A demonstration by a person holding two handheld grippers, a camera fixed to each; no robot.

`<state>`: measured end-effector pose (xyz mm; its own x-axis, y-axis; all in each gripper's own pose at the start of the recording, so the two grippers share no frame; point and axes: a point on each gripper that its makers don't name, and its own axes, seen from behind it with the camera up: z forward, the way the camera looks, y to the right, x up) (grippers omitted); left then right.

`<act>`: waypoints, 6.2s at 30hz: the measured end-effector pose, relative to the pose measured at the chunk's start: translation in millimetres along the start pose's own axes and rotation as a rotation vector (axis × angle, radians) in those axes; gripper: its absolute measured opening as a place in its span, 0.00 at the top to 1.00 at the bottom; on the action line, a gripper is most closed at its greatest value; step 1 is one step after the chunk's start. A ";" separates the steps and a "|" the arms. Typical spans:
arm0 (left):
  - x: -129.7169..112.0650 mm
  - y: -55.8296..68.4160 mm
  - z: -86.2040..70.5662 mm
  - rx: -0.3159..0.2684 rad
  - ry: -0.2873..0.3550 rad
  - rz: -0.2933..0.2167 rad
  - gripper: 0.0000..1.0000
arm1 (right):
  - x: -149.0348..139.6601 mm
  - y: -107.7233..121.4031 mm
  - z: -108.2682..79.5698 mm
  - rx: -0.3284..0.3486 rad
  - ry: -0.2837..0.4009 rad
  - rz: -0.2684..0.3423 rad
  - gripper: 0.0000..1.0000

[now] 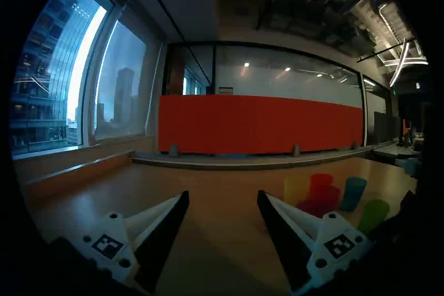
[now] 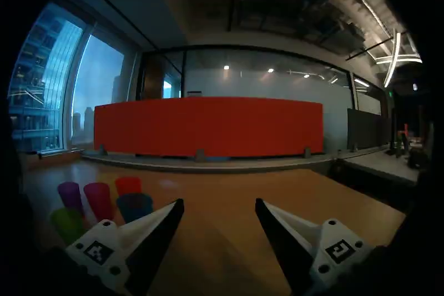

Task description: Pour water

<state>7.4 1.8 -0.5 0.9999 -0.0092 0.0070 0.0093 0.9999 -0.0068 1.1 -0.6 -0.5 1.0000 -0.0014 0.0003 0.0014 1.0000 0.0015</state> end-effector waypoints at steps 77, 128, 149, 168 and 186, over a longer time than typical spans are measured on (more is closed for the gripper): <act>189.7 122.8 7.0 -0.579 -0.053 0.039 0.09 | 198.3 -74.0 -9.6 0.507 -0.067 0.054 0.01; 69.6 189.3 -38.6 -0.892 -0.272 0.204 0.09 | 112.6 -103.9 -34.1 0.685 -0.344 -0.163 0.01; 5.8 223.1 -55.1 -1.029 -0.339 0.316 0.09 | 75.4 -115.1 -16.1 0.718 -0.405 -0.231 0.01; -59.9 250.0 -62.2 -1.129 -0.473 0.335 0.09 | 42.6 -125.2 8.8 0.743 -0.462 -0.245 0.01; -101.4 273.5 -51.8 -1.147 -0.546 0.336 0.09 | 20.7 -133.7 22.5 0.764 -0.501 -0.252 0.01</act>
<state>-91.2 275.9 -54.9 0.8254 0.5120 0.2380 0.0333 0.3766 -0.9258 21.6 -134.4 21.8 0.8535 -0.3954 0.3395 0.0395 0.6987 0.7143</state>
